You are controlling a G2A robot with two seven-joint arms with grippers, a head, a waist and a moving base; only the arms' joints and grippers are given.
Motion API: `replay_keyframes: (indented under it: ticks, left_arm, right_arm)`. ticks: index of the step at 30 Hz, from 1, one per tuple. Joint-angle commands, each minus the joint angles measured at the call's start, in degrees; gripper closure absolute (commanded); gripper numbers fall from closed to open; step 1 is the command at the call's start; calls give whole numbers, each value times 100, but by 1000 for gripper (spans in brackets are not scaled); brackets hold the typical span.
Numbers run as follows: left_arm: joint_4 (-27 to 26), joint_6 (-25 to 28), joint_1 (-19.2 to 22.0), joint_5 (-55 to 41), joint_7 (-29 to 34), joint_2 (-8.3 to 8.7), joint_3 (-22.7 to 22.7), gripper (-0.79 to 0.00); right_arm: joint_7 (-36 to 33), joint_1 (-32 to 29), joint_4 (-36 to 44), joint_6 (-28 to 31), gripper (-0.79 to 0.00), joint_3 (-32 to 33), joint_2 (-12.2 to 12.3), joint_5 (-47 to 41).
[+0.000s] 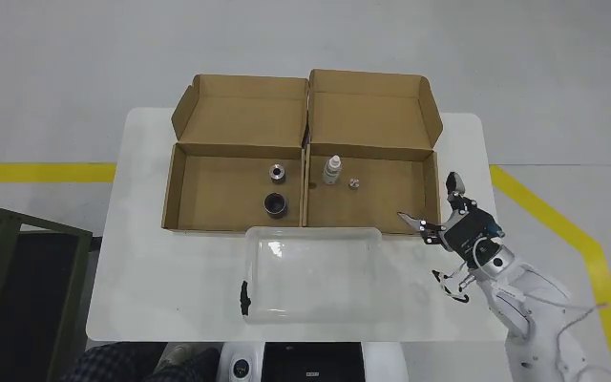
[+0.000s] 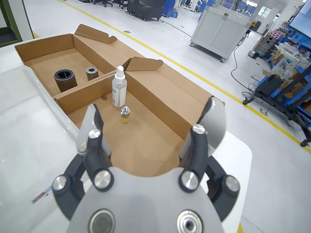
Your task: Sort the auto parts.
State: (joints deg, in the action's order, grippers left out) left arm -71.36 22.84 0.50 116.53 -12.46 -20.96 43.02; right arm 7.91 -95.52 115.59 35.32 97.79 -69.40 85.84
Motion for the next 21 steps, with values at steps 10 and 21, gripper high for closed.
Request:
replay_keyframes:
  ticks: [10,21]
  left_arm:
    - [0,0,0,0,0,0,0,-785]
    - [0,0,0,0,0,0,0,-785]
  right_arm:
    - [661,-974,146,-280,-785,737,37,-63]
    - [661,-1190,56,-245,-785,900,50,-257]
